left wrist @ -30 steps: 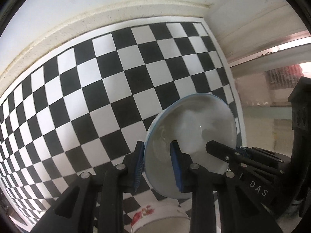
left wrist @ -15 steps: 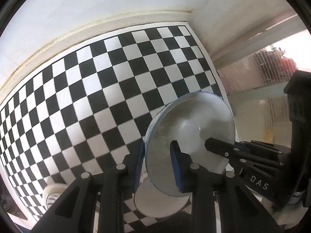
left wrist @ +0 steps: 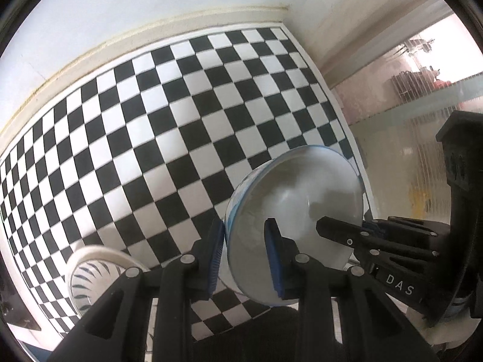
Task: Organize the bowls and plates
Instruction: 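Carry and lower the blue-rimmed bowl into the bowl stack with both tools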
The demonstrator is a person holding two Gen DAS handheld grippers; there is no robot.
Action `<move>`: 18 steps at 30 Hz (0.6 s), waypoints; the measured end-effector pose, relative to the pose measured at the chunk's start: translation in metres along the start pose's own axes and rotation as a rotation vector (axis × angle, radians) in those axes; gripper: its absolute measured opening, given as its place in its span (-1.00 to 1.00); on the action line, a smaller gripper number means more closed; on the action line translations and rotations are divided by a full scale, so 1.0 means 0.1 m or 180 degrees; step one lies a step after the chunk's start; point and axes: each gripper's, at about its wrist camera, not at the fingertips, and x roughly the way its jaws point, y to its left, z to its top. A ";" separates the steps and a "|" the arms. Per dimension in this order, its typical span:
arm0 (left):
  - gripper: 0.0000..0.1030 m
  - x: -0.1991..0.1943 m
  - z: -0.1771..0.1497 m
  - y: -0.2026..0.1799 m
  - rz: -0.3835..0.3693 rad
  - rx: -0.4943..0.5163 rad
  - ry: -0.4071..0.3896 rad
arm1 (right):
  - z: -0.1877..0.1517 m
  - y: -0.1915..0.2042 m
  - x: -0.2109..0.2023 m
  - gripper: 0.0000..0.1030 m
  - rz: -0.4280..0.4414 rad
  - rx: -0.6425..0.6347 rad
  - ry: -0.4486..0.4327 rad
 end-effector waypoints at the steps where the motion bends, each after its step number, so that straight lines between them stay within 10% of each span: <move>1: -0.52 0.03 -0.02 0.01 -0.0003 -0.0009 0.0016 | -0.03 0.00 0.03 -0.78 -0.0001 0.0000 0.0016; 18: -0.52 0.61 -0.28 0.06 0.0108 -0.0103 0.0419 | -0.28 -0.17 0.61 -0.78 -0.0077 0.0016 0.0368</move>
